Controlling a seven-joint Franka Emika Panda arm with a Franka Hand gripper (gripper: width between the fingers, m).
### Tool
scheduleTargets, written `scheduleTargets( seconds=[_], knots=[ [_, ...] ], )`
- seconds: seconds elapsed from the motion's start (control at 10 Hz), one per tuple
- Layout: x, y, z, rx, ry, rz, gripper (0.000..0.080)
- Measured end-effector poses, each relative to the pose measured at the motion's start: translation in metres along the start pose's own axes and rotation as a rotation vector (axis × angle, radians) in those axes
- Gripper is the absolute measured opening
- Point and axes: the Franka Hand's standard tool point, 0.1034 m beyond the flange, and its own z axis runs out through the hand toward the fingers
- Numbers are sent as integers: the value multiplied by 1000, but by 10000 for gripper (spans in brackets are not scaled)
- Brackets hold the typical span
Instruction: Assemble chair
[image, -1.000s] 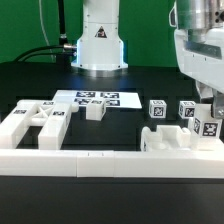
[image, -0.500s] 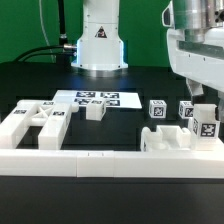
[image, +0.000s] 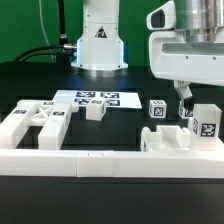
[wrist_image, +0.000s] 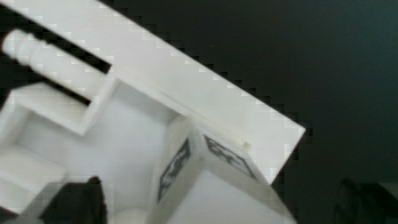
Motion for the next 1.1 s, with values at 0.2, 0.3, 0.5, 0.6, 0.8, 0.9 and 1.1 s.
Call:
scheduleTargets(
  seconds=[0.2, 0.3, 0.5, 0.6, 0.8, 0.9, 1.1],
  knots=[
    [8, 0, 1, -33, 6, -338, 649],
    [10, -1, 2, -36, 4, -411, 649],
    [10, 0, 2, -37, 2, -530, 649],
    [10, 0, 2, -37, 1, -590, 649],
    [10, 2, 2, -72, -8, -754, 649],
    [10, 3, 1, -100, -13, -850, 649],
    [12, 2, 1, -122, -18, -993, 649]
  ],
)
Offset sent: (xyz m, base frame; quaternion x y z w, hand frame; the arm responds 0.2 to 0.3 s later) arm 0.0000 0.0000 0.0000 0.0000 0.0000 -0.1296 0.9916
